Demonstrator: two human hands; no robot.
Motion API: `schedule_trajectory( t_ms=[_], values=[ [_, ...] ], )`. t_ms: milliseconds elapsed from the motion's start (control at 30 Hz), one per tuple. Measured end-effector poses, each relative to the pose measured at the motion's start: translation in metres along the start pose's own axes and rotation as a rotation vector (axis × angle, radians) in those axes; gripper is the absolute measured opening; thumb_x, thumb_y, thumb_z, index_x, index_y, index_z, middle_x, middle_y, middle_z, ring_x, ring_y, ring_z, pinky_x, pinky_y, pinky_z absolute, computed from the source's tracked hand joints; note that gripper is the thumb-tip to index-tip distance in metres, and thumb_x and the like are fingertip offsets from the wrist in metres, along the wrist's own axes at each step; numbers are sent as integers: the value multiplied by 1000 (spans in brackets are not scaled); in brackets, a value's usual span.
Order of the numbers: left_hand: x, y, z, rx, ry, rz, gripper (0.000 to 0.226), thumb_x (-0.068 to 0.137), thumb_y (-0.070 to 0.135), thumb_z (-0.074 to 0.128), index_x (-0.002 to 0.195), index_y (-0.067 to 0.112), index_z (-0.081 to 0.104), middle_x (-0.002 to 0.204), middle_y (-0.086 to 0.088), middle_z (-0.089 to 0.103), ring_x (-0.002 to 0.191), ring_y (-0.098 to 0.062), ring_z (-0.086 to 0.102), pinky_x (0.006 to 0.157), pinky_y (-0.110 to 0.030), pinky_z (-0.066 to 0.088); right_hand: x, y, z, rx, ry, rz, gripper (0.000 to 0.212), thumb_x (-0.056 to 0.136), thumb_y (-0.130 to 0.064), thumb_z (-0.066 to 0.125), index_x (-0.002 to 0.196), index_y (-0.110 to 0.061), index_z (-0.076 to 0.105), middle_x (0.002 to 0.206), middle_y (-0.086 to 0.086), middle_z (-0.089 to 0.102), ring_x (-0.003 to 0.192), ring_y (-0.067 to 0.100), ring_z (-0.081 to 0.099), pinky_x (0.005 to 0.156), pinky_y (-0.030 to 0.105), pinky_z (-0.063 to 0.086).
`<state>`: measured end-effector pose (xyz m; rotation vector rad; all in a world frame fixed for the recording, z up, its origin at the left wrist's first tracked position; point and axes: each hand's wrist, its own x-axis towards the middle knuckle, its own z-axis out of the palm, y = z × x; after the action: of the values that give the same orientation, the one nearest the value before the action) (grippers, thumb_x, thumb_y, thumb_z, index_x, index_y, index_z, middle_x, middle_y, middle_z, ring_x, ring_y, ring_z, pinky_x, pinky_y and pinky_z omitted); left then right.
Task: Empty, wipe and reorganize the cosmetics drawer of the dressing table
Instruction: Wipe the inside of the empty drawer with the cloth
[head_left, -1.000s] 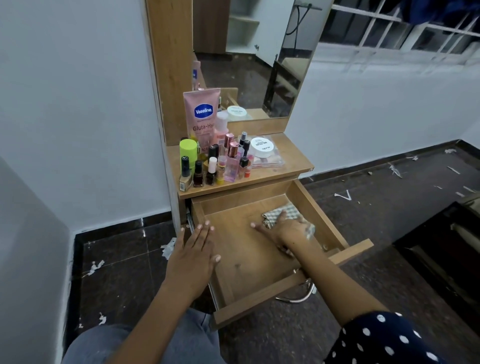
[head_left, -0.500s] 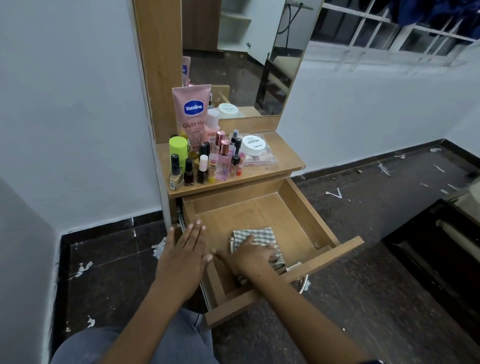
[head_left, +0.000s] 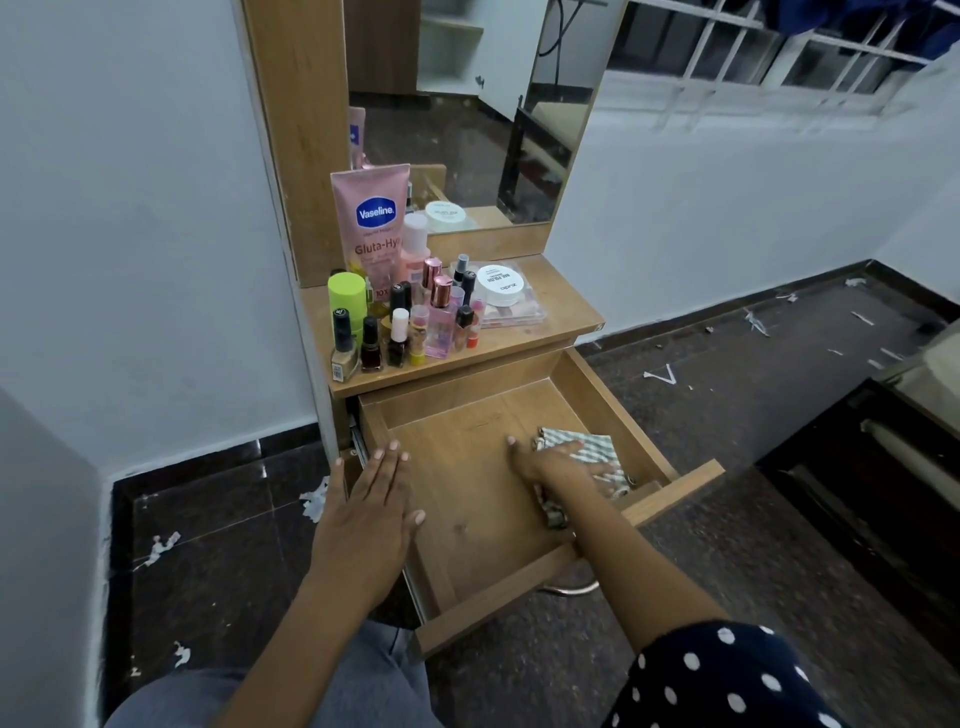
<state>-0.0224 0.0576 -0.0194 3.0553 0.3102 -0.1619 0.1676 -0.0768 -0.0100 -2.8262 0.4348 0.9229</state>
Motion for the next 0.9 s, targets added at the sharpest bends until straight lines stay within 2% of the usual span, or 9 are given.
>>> schedule_trajectory(
  t_ms=[100, 233, 333, 467, 567, 633, 767, 833, 900],
  values=[
    [-1, 0, -1, -7, 20, -37, 75, 99, 44, 0, 128, 0, 53, 134, -15, 53, 121, -27, 55, 112, -43, -8, 2, -3, 6, -17, 44, -76, 112, 73, -86, 31, 148, -19, -18, 149, 31, -27, 137, 55, -18, 112, 65, -1],
    [-4, 6, -14, 11, 138, -109, 60, 98, 43, 16, 143, 4, 19, 153, -12, 21, 140, -22, 28, 106, -41, -26, 5, -8, 0, -109, 85, -355, 97, 84, -78, 22, 149, -17, -16, 149, 31, -26, 137, 56, -15, 112, 62, -7],
    [-4, 11, -15, 80, 107, -98, 61, 101, 43, 14, 144, 11, -17, 154, -4, -19, 145, -17, -11, 90, -41, -41, 4, -11, -4, -159, 120, -366, 99, 82, -80, 18, 150, -16, -15, 151, 30, -20, 138, 56, -10, 111, 63, -5],
    [-3, 10, -15, 24, 156, -98, 59, 101, 44, 14, 137, 14, -21, 153, -2, -21, 144, -17, -14, 82, -38, -45, 0, 1, -3, -224, 117, -267, 105, 78, -84, 16, 148, -13, -19, 154, 30, -5, 141, 52, -1, 112, 66, 0],
    [-2, 5, -7, 41, 179, -85, 62, 100, 43, 26, 141, 12, -10, 151, -3, -13, 143, -17, -7, 90, -40, -42, -9, 13, -5, -205, 66, -138, 112, 79, -84, 23, 146, -5, -19, 153, 31, 13, 140, 51, 10, 114, 62, 2],
    [-3, 2, -9, 52, 160, -74, 68, 92, 40, 51, 142, 7, 21, 152, -9, 22, 140, -23, 25, 105, -44, -29, -18, 15, -10, -178, 60, -122, 110, 82, -79, 29, 147, -3, -16, 151, 30, 21, 139, 51, 17, 116, 58, 7],
    [-1, -1, -3, 48, 195, -59, 69, 81, 37, 68, 136, 4, 44, 144, -12, 42, 130, -27, 45, 110, -44, -20, -34, 5, 5, -98, 31, -194, 100, 89, -66, 40, 149, -8, -13, 154, 26, 16, 139, 48, 19, 113, 52, 24],
    [-1, 0, -3, 52, 235, -65, 61, 81, 37, 67, 130, 2, 53, 137, -14, 51, 124, -28, 52, 111, -44, -16, -37, -1, 25, -103, 20, -213, 97, 89, -65, 39, 149, -10, -14, 153, 29, 15, 140, 49, 17, 114, 55, 19],
    [-3, 1, -5, 27, 212, -70, 54, 88, 39, 47, 125, 1, 58, 132, -15, 56, 119, -30, 56, 112, -45, -11, -38, -6, 32, -158, 22, -192, 96, 90, -67, 31, 147, -8, -18, 151, 33, 19, 139, 52, 14, 115, 59, 10]
  ],
)
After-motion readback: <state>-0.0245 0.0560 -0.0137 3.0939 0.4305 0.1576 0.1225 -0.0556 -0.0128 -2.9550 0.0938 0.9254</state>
